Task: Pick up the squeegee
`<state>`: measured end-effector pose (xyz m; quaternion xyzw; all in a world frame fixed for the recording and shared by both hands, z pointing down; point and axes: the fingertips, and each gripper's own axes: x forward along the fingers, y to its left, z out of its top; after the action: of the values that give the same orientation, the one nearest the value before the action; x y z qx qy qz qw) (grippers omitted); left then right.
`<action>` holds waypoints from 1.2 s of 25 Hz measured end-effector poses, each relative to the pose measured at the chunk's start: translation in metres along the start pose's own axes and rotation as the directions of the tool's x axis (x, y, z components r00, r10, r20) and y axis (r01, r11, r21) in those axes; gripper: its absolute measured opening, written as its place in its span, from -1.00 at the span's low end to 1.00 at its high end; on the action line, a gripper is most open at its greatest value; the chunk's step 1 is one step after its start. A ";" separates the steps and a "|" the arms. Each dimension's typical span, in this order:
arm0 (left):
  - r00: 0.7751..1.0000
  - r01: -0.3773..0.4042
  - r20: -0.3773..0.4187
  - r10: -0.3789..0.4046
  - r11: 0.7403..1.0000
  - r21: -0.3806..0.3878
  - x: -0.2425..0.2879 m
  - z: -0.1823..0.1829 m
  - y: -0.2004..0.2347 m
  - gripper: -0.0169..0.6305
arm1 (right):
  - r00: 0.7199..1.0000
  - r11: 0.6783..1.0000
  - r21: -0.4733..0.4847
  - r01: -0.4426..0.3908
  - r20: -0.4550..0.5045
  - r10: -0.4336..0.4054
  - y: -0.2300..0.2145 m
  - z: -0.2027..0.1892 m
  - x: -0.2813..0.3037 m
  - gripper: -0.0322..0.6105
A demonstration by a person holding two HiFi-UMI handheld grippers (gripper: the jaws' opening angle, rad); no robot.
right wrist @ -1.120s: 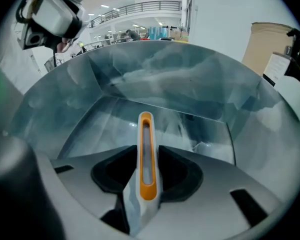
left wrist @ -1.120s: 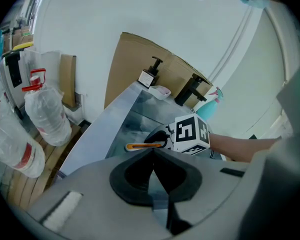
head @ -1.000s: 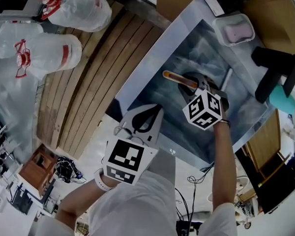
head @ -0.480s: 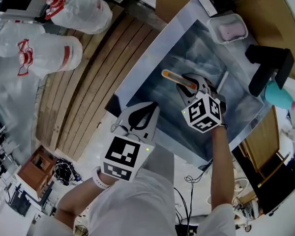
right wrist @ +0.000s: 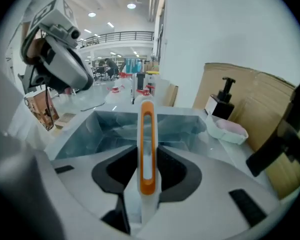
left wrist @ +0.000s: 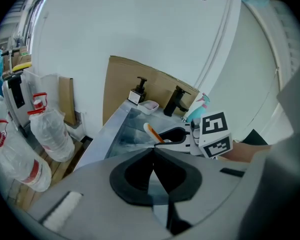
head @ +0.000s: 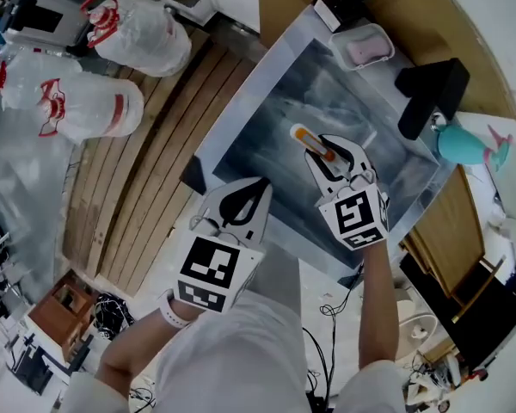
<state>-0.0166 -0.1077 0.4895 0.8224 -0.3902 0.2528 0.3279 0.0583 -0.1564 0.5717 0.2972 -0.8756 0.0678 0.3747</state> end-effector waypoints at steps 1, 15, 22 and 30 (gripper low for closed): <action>1.000 0.000 0.005 0.000 1.000 0.007 -0.004 0.001 -0.005 -0.93 | 1.000 1.000 0.015 0.013 0.028 -0.014 0.000 0.006 -0.008 -0.54; 0.994 -0.028 0.111 0.023 0.998 0.048 -0.076 0.026 -0.052 -0.93 | 0.898 0.924 0.290 0.251 0.286 -0.334 -0.016 0.094 -0.166 -0.54; 0.983 -0.034 0.181 0.021 0.997 0.067 -0.113 0.045 -0.076 -0.93 | 0.836 0.873 0.359 0.329 0.320 -0.447 -0.010 0.106 -0.237 -0.54; 0.963 -0.051 0.270 0.027 0.995 0.085 -0.145 0.066 -0.098 -0.93 | 0.774 0.821 0.426 0.381 0.339 -0.535 0.000 0.114 -0.294 -0.54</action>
<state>-0.0094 -0.0401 0.3156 0.8554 -0.4351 0.1631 0.2290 0.1476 -0.0571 0.2854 0.5704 -0.8119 0.0503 0.1139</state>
